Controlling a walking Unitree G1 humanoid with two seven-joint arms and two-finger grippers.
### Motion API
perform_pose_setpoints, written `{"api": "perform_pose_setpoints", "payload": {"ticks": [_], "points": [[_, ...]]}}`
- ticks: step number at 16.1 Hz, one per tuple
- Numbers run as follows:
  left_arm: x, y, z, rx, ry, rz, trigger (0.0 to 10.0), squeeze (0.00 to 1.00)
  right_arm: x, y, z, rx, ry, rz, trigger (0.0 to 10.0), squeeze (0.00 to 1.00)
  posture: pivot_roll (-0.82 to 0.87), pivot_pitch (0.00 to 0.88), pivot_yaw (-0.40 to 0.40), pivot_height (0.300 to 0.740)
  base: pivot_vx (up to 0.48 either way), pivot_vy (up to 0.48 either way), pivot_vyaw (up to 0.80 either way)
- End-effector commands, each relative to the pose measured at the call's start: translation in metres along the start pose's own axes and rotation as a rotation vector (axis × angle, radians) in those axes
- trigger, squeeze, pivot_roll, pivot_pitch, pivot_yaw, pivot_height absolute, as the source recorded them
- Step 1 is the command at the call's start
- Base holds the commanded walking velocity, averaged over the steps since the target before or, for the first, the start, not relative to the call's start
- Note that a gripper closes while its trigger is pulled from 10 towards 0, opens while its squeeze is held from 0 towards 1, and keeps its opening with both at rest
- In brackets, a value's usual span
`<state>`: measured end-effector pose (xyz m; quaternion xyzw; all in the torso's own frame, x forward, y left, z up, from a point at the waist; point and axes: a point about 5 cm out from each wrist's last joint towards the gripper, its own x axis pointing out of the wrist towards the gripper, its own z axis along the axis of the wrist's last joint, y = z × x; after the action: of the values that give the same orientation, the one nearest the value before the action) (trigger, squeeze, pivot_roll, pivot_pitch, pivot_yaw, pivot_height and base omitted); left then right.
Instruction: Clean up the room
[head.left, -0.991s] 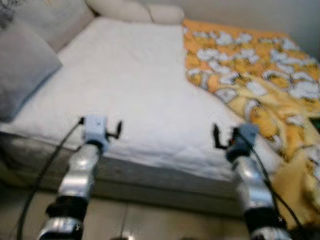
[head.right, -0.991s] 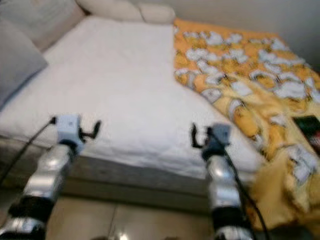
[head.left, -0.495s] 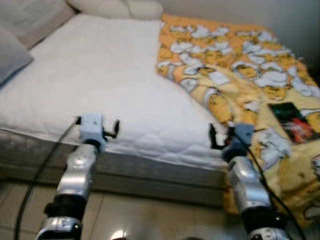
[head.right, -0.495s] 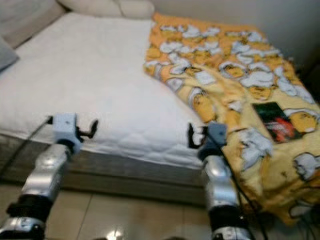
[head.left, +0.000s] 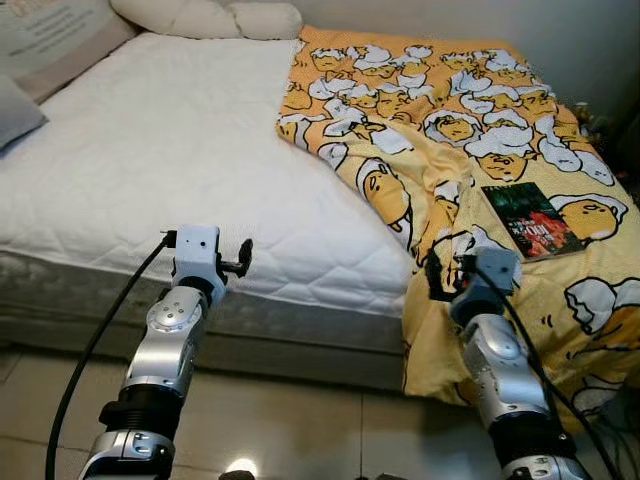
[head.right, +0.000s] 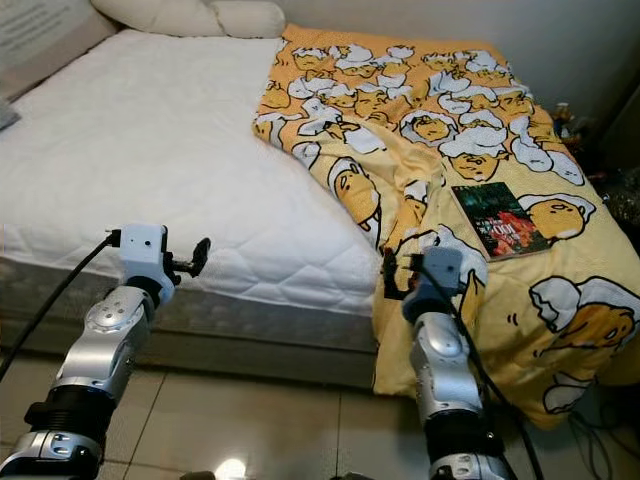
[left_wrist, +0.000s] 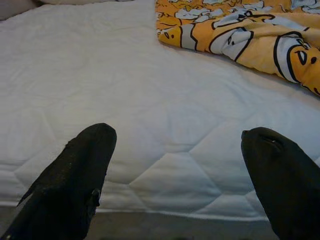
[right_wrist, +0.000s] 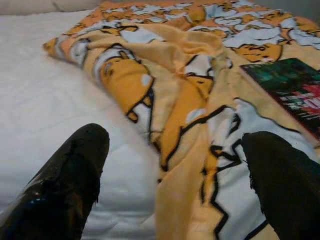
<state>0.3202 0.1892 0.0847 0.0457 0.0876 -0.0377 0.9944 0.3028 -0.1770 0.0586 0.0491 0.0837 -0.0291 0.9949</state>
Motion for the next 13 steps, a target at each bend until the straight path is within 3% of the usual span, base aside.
{"api": "perform_pose_setpoints", "payload": {"ticks": [1,10,13], "points": [[0.0015,0.0022,0.0056,-0.004,-0.017,0.003,10.0,0.03,0.0025,0.0038,0.0035,0.013,0.001,0.015,10.0,0.0,0.01,0.0,-0.013,0.74,0.244,0.0,0.0],[0.004,0.0059,0.0073,-0.01,-0.012,0.016,10.0,0.04,0.0044,0.0104,0.0044,-0.059,0.016,0.055,10.0,0.0,0.01,0.0,-0.006,0.74,0.277,0.0,0.0],[0.0044,0.0064,0.0075,-0.011,-0.011,0.018,10.0,0.04,0.006,0.0096,0.0051,-0.064,0.023,0.049,10.0,0.0,0.02,0.0,-0.008,0.74,0.331,0.0,-0.73]]}}
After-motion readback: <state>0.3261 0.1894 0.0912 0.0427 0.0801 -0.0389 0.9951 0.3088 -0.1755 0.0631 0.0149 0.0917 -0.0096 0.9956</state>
